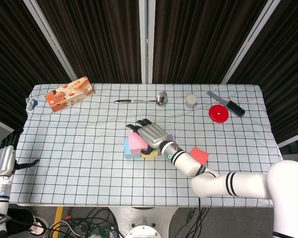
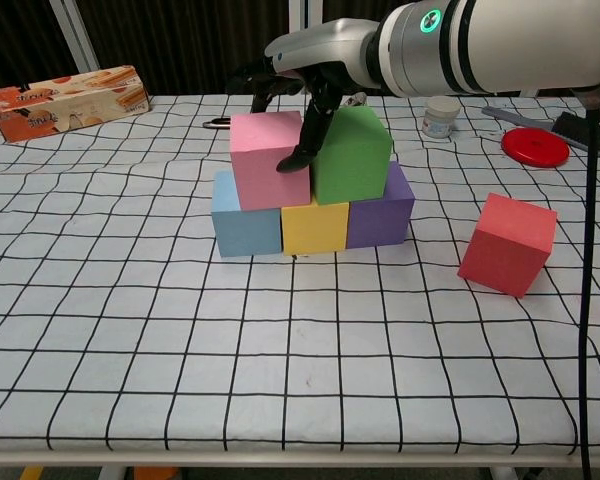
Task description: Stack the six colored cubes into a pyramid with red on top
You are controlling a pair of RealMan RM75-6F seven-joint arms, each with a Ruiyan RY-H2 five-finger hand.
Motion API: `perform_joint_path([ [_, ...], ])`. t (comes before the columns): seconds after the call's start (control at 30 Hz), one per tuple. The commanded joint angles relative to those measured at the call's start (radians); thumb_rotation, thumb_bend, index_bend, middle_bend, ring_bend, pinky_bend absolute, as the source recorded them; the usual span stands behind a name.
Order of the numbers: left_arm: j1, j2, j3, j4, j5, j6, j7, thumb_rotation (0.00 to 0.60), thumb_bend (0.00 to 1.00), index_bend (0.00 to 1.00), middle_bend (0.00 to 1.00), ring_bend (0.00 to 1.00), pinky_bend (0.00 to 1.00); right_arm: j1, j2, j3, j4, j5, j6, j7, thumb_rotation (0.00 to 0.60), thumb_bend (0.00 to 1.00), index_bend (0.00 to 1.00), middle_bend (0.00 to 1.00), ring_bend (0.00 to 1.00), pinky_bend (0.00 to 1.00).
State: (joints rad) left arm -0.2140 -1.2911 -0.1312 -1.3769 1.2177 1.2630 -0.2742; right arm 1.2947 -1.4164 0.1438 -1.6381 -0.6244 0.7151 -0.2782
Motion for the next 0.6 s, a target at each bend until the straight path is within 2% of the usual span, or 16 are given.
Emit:
perform_joint_path([
  [0.03,0.001,0.002,0.0,-0.004,0.011,0.002,0.012,0.6,0.0,0.07,0.03,0.0,0.04,0.0,-0.008,-0.001,0.003,0.006,0.009,-0.01,0.6,0.23,0.0,0.24,0.0,0.0],
  [0.6,0.0,-0.001,-0.011,-0.003,0.026,-0.018,0.001,0.6,0.0,0.07,0.03,0.0,0.04,-0.021,-0.015,0.02,-0.023,-0.001,0.053,-0.023,0.6,0.26,0.0,0.3,0.0,0.0],
])
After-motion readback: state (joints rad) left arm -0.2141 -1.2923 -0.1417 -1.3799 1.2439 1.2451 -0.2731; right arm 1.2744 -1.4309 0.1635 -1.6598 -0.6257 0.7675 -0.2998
